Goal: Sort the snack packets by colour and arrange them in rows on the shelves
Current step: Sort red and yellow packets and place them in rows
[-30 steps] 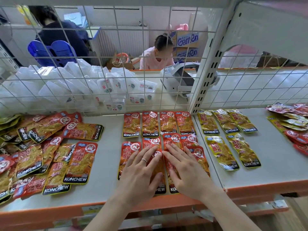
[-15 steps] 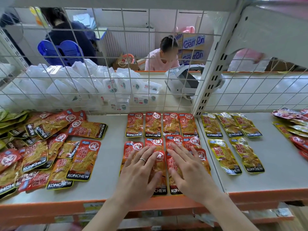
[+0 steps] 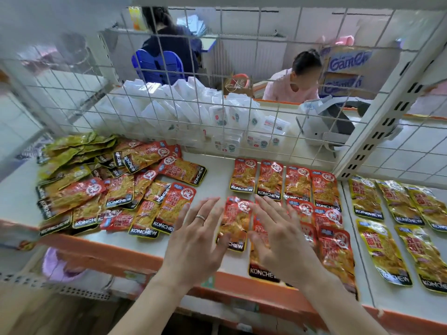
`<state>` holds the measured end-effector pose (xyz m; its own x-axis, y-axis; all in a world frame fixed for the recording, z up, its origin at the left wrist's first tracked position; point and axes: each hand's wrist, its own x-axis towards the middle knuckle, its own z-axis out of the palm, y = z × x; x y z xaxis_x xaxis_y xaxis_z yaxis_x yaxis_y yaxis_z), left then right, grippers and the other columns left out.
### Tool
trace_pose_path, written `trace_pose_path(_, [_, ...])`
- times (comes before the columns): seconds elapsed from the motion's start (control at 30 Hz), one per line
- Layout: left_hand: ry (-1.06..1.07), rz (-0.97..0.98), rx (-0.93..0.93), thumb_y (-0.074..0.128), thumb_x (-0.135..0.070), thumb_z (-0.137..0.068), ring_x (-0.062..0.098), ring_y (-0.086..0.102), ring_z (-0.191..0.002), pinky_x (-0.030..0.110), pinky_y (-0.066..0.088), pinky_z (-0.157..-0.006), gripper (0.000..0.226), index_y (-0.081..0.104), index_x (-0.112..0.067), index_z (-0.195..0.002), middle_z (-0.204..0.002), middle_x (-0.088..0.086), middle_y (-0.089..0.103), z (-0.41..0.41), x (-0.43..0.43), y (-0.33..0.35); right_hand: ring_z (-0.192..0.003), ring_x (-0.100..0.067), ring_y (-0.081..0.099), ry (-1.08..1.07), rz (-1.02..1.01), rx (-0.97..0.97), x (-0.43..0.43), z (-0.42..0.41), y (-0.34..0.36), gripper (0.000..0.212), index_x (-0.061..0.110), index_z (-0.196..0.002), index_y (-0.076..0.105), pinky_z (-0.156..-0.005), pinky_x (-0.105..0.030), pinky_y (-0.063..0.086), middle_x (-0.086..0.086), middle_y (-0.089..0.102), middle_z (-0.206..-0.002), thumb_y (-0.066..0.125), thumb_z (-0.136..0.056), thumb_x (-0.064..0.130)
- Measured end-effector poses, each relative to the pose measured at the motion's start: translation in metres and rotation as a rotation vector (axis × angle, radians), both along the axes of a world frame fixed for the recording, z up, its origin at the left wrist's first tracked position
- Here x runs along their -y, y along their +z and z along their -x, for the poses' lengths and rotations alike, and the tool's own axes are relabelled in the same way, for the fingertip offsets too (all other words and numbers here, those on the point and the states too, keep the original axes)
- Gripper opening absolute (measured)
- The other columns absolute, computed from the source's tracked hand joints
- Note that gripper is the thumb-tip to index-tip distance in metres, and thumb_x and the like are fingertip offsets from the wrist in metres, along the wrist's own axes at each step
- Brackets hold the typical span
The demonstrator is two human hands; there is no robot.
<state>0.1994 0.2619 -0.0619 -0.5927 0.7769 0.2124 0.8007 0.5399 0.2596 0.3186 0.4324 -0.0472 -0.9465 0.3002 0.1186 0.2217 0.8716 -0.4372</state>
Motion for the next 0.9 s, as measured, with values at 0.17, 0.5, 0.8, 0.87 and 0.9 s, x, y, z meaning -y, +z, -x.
trace_pose_path(0.17, [0.099,-0.022,-0.023,0.039,-0.052,-0.096,0.017,0.034,-0.145,0.043,0.019,-0.121,0.057,0.05,-0.021,-0.142,-0.154,-0.004,0.043,0.019,0.037,0.006,-0.15,-0.004,0.013,0.05,-0.008,-0.017,0.03,0.028,0.009,0.06,0.027,-0.15,0.039,-0.122,-0.046,0.003,0.015,0.025,-0.16,0.044,-0.092,0.044])
trace_pose_path(0.5, [0.19,-0.032,-0.024,0.037,-0.058,-0.094,0.02,0.037,-0.144,0.045,0.018,-0.121,0.061,0.053,-0.022,-0.141,-0.154,-0.002,0.044,0.09,0.142,0.017,-0.149,-0.016,0.022,0.0,-0.104,0.016,0.116,0.099,0.027,0.071,0.03,-0.148,0.039,-0.117,-0.056,0.012,0.011,0.028,-0.16,0.029,-0.087,0.066])
trace_pose_path(0.8, [0.148,-0.064,-0.008,0.035,-0.063,-0.093,0.02,0.033,-0.145,0.05,0.02,-0.121,0.064,0.051,-0.026,-0.144,-0.155,-0.004,0.041,0.162,0.234,0.022,-0.151,-0.009,0.008,-0.117,-0.101,0.07,0.2,0.146,0.034,0.077,0.032,-0.152,0.032,-0.119,-0.055,0.012,0.014,0.019,-0.162,0.024,-0.083,0.067])
trace_pose_path(0.87, [0.131,-0.072,-0.001,0.035,-0.062,-0.093,0.02,0.033,-0.146,0.051,0.022,-0.12,0.063,0.051,-0.028,-0.143,-0.155,-0.004,0.041,0.174,0.248,0.023,-0.151,-0.009,0.008,-0.144,-0.098,0.066,0.219,0.153,0.035,0.081,0.032,-0.152,0.032,-0.12,-0.053,0.01,0.013,0.019,-0.162,0.021,-0.08,0.068])
trace_pose_path(0.9, [0.125,-0.076,-0.003,0.036,-0.062,-0.092,0.02,0.034,-0.145,0.051,0.022,-0.12,0.062,0.052,-0.029,-0.142,-0.155,-0.004,0.042,0.178,0.255,0.024,-0.151,-0.009,0.009,-0.154,-0.1,0.056,0.228,0.155,0.036,0.081,0.032,-0.152,0.034,-0.119,-0.051,0.009,0.012,0.02,-0.162,0.021,-0.08,0.068])
